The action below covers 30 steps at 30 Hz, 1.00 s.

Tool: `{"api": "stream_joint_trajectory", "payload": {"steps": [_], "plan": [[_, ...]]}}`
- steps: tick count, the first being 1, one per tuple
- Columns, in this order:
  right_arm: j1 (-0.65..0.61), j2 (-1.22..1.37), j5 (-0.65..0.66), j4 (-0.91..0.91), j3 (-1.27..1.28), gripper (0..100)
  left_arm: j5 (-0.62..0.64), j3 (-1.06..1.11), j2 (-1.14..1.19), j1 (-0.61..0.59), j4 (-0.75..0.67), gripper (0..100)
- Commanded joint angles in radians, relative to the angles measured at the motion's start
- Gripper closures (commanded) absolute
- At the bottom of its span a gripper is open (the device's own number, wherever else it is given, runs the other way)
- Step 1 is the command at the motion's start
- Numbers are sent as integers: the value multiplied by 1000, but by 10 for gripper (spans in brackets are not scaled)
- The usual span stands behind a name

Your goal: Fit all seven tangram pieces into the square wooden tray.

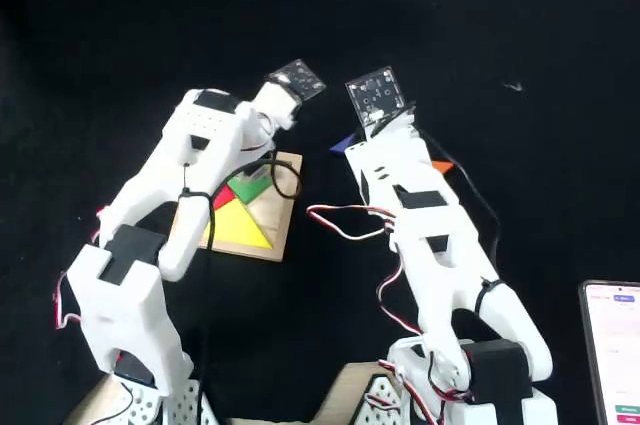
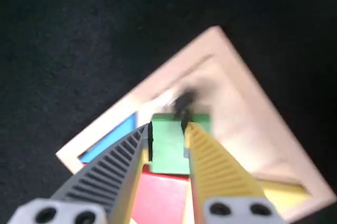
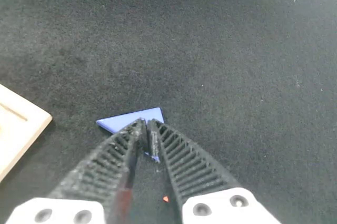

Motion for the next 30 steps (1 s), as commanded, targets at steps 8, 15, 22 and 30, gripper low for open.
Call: {"api": "stream_joint_trajectory", "payload": {"steps": [8,15,22,30], "plan": [[-8,-39,-3,-14,-13,986,-5,-38,-8,88,195,884],[-8,-39,-3,-14,-12,986,-5,48,-5,44,49,884],[-8,-39,-3,-14,-12,986,-6,70,-11,16,5,884],[-8,-39,-3,-14,-12,986,-52,73,-17,-27,8,884]]}}
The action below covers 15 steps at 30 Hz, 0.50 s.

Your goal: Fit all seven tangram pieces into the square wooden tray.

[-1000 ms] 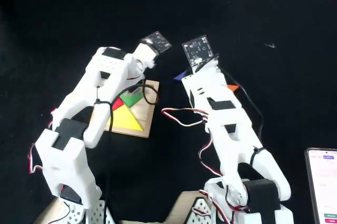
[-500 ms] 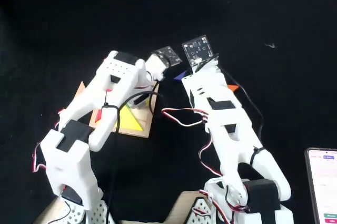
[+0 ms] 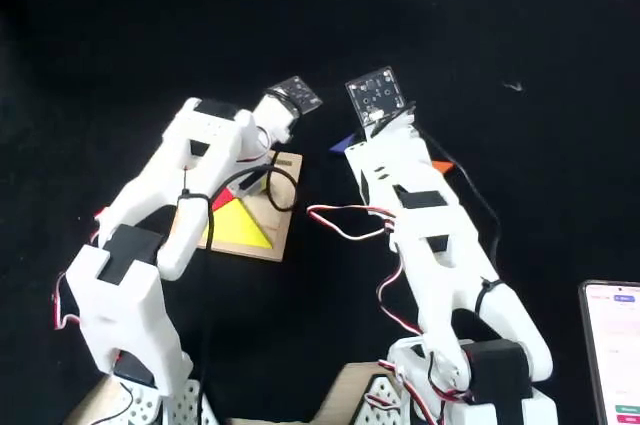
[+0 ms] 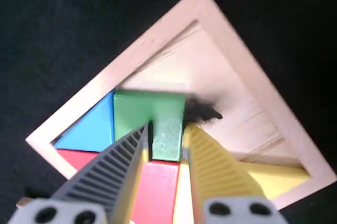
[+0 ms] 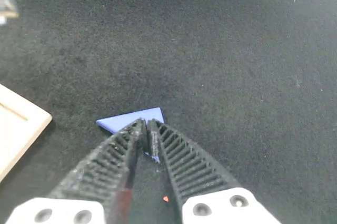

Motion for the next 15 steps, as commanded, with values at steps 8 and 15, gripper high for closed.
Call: {"api": "stream_joint_trajectory", "payload": {"steps": [8,15], "plan": [[-8,-39,-3,-14,-12,986,-49,-168,-17,10,144,884],[-8,-39,-3,-15,-12,986,-48,-367,15,1,55,884]]}}
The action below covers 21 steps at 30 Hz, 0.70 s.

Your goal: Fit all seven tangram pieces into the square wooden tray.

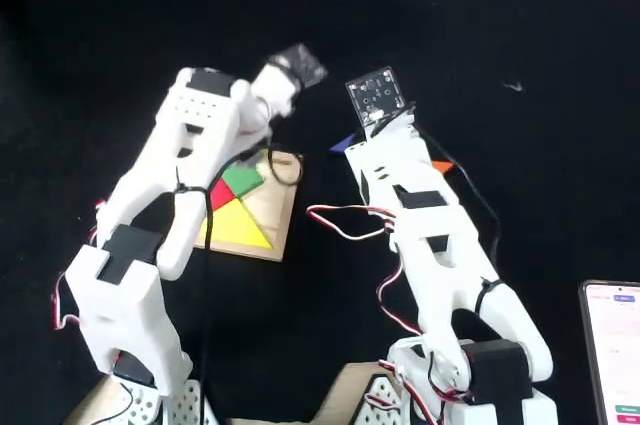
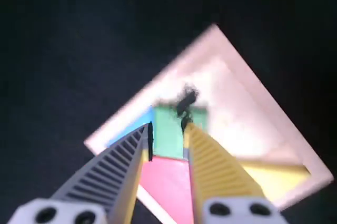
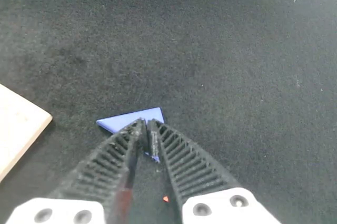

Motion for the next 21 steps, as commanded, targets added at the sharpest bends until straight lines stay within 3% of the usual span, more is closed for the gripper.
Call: {"api": "stream_joint_trajectory", "payload": {"steps": [1,4,7,14,21], "plan": [[-8,-39,-3,-15,-10,986,-8,-105,38,-1,-166,884],[-8,-39,-3,-17,-10,986,-11,-113,120,-62,-311,884],[-8,-39,-3,-17,-10,986,-11,-150,203,-120,-322,884],[-8,-35,-3,-18,-13,986,-14,-272,287,-177,-161,884],[-8,-35,-3,-18,-13,986,-150,-272,296,-166,18,884]]}}
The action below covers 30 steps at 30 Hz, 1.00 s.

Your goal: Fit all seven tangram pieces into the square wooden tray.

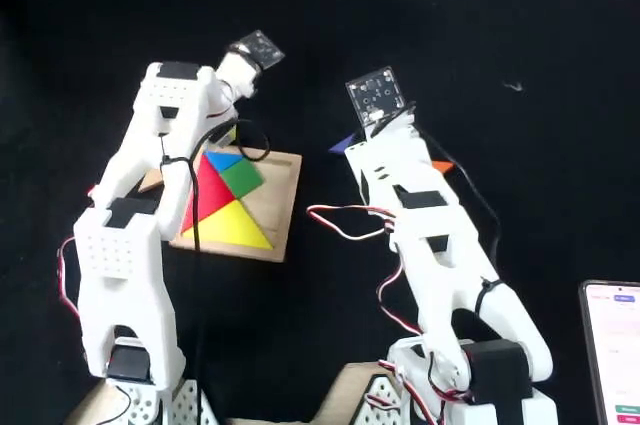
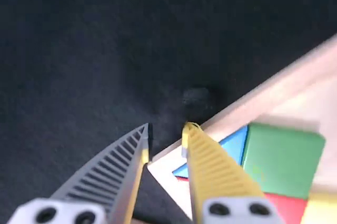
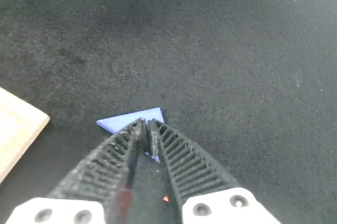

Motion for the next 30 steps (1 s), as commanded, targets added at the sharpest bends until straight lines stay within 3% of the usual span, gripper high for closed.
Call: {"api": "stream_joint_trajectory", "payload": {"steps": [1,9,14,18,23,30], "plan": [[-8,-35,-3,-18,-13,986,-51,-50,-8,-2,115,884],[-8,-35,-3,-18,-13,986,-52,-64,-25,1,256,884],[-8,-38,-3,-18,-8,986,-32,-77,-178,1,341,884],[-12,-39,-3,-17,-7,986,68,-62,-400,1,391,884],[-9,-39,-3,-14,-8,985,296,12,-690,-1,440,884],[-6,-67,-5,18,-15,983,531,346,-1142,-1,359,884]]}}
